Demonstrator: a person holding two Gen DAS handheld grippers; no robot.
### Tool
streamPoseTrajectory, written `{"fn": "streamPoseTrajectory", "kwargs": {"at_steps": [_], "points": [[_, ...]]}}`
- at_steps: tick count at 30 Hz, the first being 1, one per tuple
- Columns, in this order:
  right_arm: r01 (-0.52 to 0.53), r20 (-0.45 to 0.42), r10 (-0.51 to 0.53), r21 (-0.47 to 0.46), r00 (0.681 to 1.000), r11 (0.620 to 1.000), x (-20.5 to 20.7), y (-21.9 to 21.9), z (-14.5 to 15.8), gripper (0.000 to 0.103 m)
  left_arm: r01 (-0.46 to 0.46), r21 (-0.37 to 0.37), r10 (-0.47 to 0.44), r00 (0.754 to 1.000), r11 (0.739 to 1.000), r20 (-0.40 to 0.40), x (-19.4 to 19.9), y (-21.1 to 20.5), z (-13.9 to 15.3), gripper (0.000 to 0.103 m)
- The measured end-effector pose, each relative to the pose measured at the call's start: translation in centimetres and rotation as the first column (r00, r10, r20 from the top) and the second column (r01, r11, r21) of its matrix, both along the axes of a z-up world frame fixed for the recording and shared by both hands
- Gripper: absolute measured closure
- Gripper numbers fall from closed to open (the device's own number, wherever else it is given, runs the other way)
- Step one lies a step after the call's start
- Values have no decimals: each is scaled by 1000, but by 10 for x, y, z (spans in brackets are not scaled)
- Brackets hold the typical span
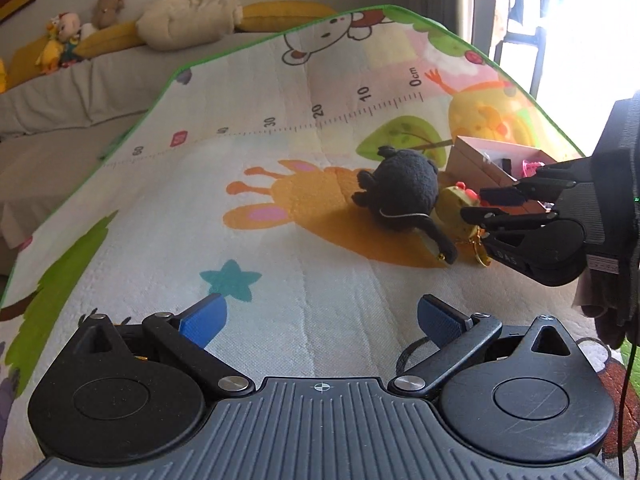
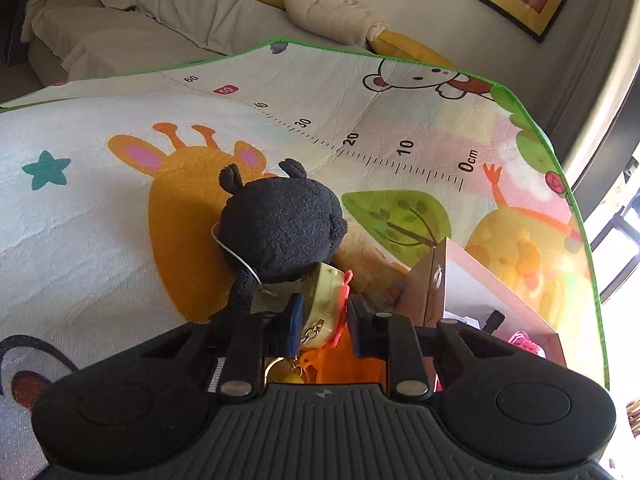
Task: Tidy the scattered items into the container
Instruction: 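Grasp the yellow cheese-shaped keychain with the right gripper, then lift the keychain with the right gripper while the left moves to the orange plastic piece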
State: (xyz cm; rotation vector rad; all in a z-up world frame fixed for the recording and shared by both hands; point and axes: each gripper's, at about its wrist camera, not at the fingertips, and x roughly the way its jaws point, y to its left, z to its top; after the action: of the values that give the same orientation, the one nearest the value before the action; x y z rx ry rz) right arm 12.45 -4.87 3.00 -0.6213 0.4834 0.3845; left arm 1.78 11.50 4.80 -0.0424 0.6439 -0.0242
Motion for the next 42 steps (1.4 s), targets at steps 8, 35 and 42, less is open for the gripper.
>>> {"fn": "streamPoseTrajectory", "kwargs": {"at_steps": [8,35,42], "points": [[-106,-7,106,31,994,994,-74,-68,29,82,66,25,-65,998,998,-21,6,-31,-1,0],[135,-119,-105,277,987,951,-156,-234,4,36,309,45,-303,946,950,-116,28,-167,-25,0],[255,-185,-200,353,962,900,-120,-258,-1,32,353,45,-345,931,935,-118,18,-185,-25,0]]}}
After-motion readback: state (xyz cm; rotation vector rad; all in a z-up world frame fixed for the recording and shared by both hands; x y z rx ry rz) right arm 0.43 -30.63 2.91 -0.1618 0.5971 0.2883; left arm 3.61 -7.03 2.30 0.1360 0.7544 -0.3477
